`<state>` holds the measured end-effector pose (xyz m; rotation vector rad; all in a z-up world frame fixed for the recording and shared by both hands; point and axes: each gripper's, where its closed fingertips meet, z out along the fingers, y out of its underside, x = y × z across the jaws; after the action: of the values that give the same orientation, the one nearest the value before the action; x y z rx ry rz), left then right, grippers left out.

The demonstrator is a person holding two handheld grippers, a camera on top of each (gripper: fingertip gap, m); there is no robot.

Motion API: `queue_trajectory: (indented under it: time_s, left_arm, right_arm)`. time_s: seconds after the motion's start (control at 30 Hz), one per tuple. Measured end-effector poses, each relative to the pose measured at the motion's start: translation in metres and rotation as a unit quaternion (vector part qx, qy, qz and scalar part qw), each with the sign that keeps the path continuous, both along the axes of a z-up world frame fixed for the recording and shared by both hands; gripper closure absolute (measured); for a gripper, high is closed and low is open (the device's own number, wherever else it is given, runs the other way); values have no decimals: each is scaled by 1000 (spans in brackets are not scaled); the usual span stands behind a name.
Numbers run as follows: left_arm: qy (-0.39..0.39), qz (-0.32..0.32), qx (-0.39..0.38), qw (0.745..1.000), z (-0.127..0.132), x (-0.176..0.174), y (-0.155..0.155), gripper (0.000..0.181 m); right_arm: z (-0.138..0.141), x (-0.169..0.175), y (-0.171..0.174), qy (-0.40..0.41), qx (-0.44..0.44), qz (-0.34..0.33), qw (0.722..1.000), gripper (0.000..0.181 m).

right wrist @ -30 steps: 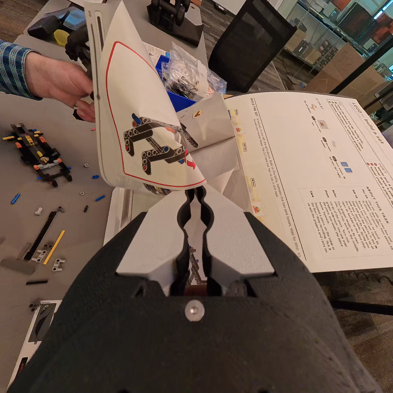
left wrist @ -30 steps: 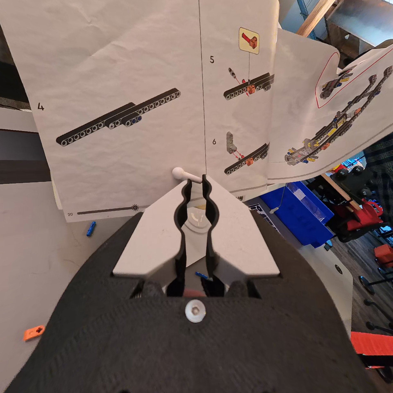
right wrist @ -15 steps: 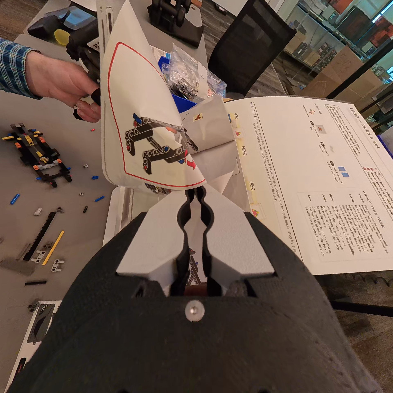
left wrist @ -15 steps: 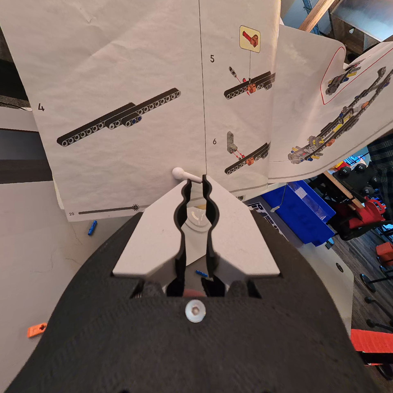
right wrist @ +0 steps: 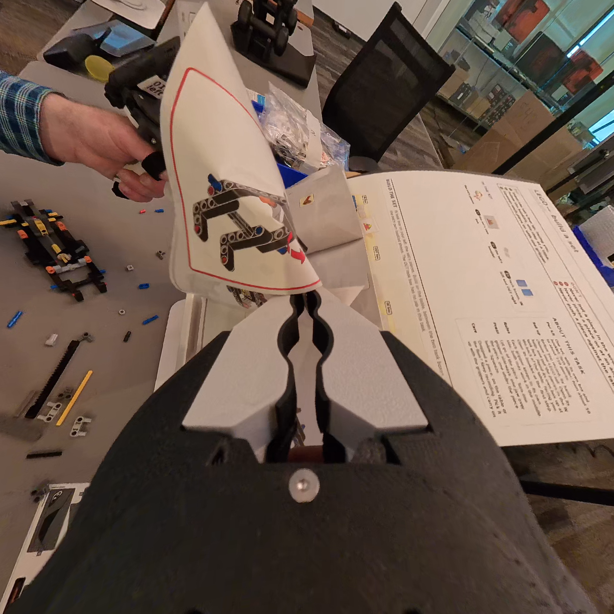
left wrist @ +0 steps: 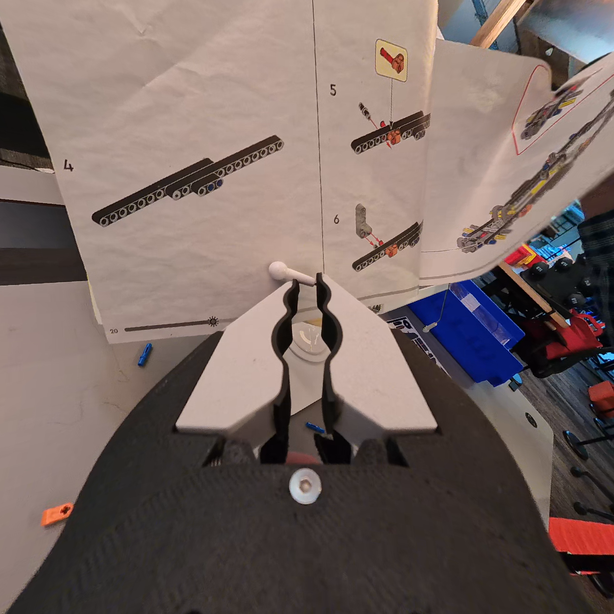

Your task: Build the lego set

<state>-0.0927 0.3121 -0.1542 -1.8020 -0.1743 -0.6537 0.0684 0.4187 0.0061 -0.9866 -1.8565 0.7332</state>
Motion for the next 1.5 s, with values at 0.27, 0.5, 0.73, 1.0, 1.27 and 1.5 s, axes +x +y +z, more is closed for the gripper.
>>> queue_trajectory:
  time_s: [0.27,0.5,0.73,1.0,1.27,1.5]
  left_arm:
    - [-4,0,4,1000,0,0,-1,172]
    - [-11,5,11,1000,-1,0,-2,173]
    - [-31,5,19,999,-6,1,-8,173]
    - [-37,0,24,999,-7,2,-12,181]
    - [-31,4,31,999,-8,0,-19,181]
    - [-22,-3,38,999,-7,-2,-25,181]
  right_arm:
    - [9,-7,-4,-2,9,1,1000,181]
    - [20,-44,-14,-7,39,-12,999,181]
    - [11,-112,-23,-61,105,-31,992,181]
    - [-28,-153,-16,-162,180,-73,967,181]
    - [-52,-181,-5,-177,254,-123,943,145]
    - [-26,-169,-3,-130,259,-167,942,126]
